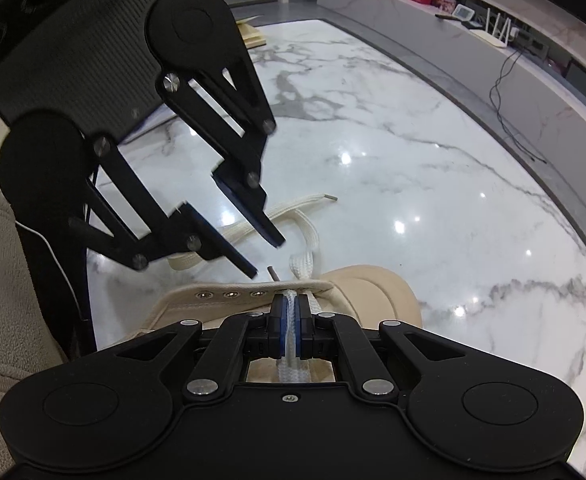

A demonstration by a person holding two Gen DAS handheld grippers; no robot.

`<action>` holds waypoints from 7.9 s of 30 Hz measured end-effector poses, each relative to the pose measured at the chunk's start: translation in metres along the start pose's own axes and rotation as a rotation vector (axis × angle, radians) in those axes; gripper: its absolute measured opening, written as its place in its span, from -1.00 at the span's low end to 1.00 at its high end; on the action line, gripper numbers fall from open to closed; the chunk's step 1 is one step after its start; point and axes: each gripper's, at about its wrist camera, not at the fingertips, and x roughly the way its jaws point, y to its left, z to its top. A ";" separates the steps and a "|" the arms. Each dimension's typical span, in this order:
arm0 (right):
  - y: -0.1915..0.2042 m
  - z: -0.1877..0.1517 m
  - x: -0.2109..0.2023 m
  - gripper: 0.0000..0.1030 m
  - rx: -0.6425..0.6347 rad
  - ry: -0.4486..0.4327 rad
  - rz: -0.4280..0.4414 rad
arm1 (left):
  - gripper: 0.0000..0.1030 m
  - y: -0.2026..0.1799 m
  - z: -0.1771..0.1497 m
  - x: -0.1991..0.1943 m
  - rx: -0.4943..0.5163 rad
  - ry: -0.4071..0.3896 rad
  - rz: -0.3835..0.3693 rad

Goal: Lace up shoes with both hands

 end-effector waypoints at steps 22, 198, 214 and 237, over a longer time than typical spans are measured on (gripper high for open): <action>0.001 -0.010 -0.005 -0.87 0.091 -0.045 -0.022 | -0.97 -0.009 0.004 0.015 0.038 0.010 0.032; 0.034 -0.047 -0.053 -0.68 0.482 -0.147 -0.257 | -0.93 0.075 0.020 -0.089 -0.384 -0.174 0.146; 0.033 -0.052 -0.049 -0.36 0.510 -0.143 -0.266 | -0.93 0.007 0.022 -0.056 -0.168 -0.087 -0.011; 0.018 -0.076 -0.047 -0.93 0.638 -0.150 -0.241 | -0.93 -0.013 0.041 -0.004 -0.123 0.035 -0.071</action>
